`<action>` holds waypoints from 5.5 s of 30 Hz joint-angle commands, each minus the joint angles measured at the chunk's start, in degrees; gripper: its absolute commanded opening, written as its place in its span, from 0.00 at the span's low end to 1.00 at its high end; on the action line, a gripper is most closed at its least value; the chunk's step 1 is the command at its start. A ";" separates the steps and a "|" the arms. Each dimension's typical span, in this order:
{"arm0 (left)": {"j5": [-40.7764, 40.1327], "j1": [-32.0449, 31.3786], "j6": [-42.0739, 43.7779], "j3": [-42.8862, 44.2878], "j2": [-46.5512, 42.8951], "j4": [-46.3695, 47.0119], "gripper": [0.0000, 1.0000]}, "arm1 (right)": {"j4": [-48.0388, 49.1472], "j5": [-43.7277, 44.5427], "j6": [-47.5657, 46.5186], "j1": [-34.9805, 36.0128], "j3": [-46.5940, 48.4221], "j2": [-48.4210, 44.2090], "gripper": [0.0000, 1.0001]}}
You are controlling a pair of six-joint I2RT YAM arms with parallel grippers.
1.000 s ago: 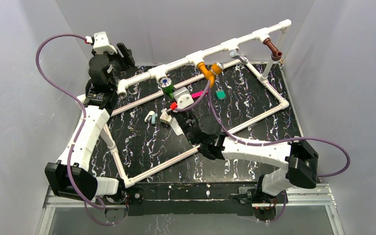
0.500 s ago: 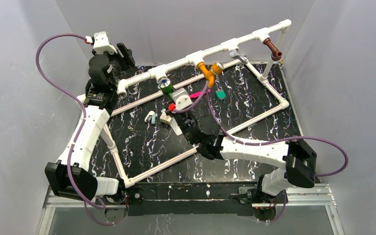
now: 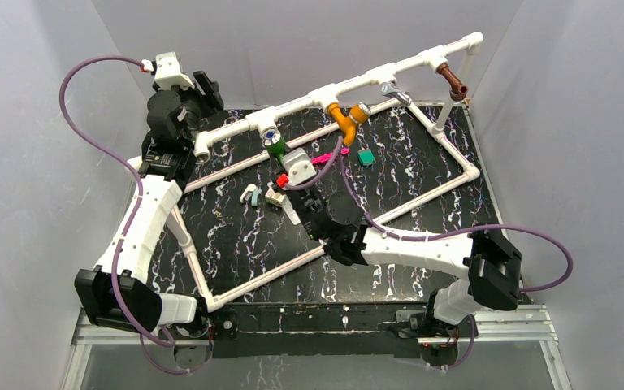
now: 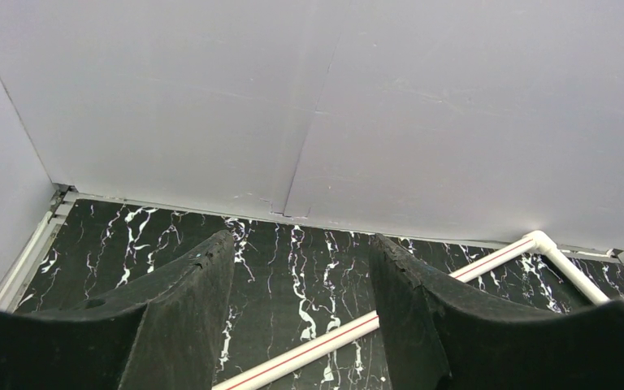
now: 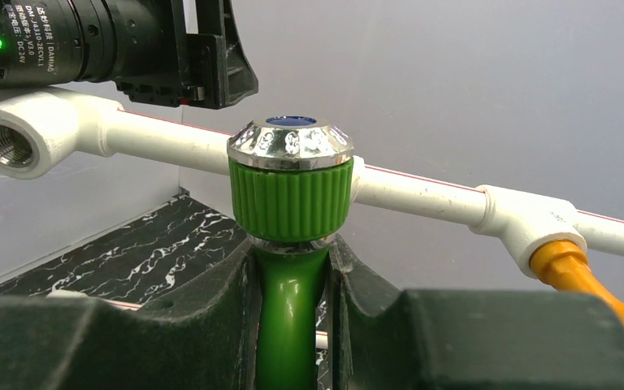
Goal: Install the water faucets
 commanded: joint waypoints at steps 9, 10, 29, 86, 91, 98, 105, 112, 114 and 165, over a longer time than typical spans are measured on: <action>0.07 0.71 -0.09 -7.73 8.83 -15.26 0.58 | 1.54 1.28 2.13 0.30 -2.96 -1.14 0.01; 0.11 0.71 -0.16 -7.73 8.83 -15.26 0.58 | 1.60 1.47 2.28 0.30 -3.19 -1.26 0.01; 0.42 0.70 -0.30 -7.67 9.37 -15.25 0.58 | 0.82 0.11 1.94 0.34 1.55 -1.20 0.01; 1.19 0.71 -0.60 -7.89 9.01 -15.18 0.58 | -3.98 20.22 41.65 1.05 5.41 0.85 0.01; 1.25 0.71 -0.62 -7.93 9.06 -15.08 0.58 | -6.01 20.78 45.48 1.05 6.30 0.44 0.01; 1.29 0.71 -0.63 -7.92 8.92 -15.08 0.58 | -13.37 22.31 55.59 1.05 7.04 0.20 0.01; 1.45 0.71 -0.71 -8.02 8.84 -15.09 0.58 | -22.03 24.28 67.48 1.00 7.82 0.28 0.01; 1.82 0.71 -0.97 -8.02 8.92 -14.99 0.58 | -29.25 25.22 78.13 0.70 8.99 0.17 0.01; 1.90 0.70 -0.97 -7.98 8.92 -14.99 0.58 | -31.85 25.16 81.35 0.42 9.34 -0.09 0.01; 2.66 0.64 -1.37 -8.38 8.57 -14.83 0.58 | -49.92 12.56 127.19 -5.63 9.72 -2.91 0.01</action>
